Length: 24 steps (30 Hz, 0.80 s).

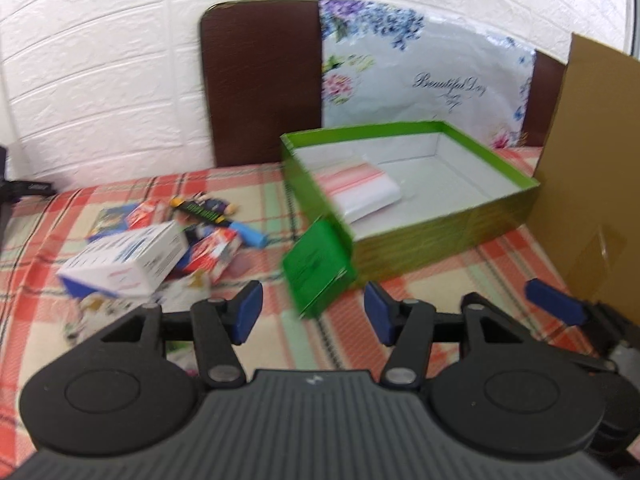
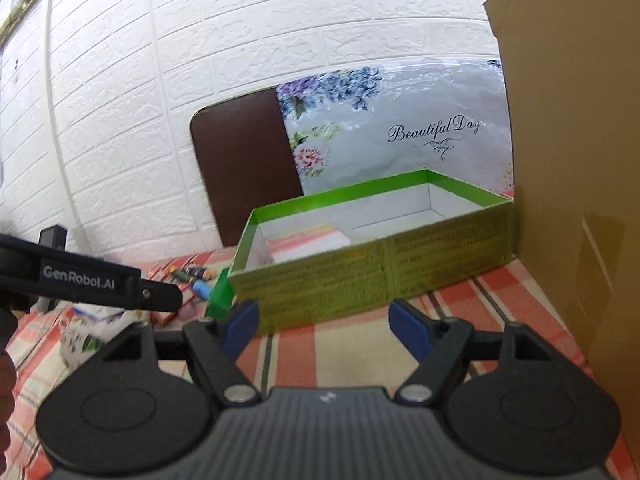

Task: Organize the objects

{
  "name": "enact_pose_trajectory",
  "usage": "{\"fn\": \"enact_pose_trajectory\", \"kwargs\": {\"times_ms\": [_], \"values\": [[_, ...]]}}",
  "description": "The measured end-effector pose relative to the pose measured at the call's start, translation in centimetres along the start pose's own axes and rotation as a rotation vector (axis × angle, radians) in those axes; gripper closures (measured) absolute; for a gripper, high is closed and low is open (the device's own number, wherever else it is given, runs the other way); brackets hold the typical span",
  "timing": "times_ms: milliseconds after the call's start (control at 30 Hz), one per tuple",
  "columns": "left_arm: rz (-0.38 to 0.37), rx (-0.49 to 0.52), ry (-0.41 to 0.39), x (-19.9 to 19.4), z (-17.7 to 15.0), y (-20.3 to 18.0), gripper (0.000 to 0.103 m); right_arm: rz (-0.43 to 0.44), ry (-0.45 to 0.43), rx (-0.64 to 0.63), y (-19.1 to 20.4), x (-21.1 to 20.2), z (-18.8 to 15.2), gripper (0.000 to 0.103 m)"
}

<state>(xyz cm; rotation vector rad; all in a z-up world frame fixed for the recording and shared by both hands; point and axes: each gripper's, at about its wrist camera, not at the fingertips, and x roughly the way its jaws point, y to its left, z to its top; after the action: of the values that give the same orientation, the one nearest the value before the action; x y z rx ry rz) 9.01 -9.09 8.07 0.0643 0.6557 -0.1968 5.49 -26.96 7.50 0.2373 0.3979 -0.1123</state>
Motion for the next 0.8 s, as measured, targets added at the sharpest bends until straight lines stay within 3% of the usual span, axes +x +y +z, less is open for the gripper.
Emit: {"fn": "enact_pose_trajectory", "kwargs": {"times_ms": [267,467,633,700,733,767,800], "values": [[0.067,-0.093,0.067,-0.7,-3.5,4.6,0.045,0.089,0.065,-0.038,3.2,0.4,-0.5,0.029],[0.125,-0.160,0.065,-1.7,-4.9,8.4,0.045,0.175,0.149,0.023,6.3,4.3,0.7,0.030],[0.161,-0.182,0.065,-2.2,-5.9,10.6,0.045,0.168,0.219,0.048,7.6,8.1,1.3,0.034],[0.164,-0.197,0.078,-2.0,-6.3,11.5,0.045,0.151,0.256,0.066,7.7,10.0,1.3,0.041],[0.165,-0.204,0.083,-2.0,-6.4,11.9,0.045,0.149,0.273,0.078,7.6,10.8,1.3,0.053],[0.167,-0.211,0.086,-2.0,-6.5,12.3,0.045,0.146,0.284,0.080,7.7,11.5,1.3,0.076],[0.168,-0.217,0.087,-2.0,-6.6,12.7,0.045,0.139,0.287,0.069,7.8,11.9,1.3,0.083]]}}
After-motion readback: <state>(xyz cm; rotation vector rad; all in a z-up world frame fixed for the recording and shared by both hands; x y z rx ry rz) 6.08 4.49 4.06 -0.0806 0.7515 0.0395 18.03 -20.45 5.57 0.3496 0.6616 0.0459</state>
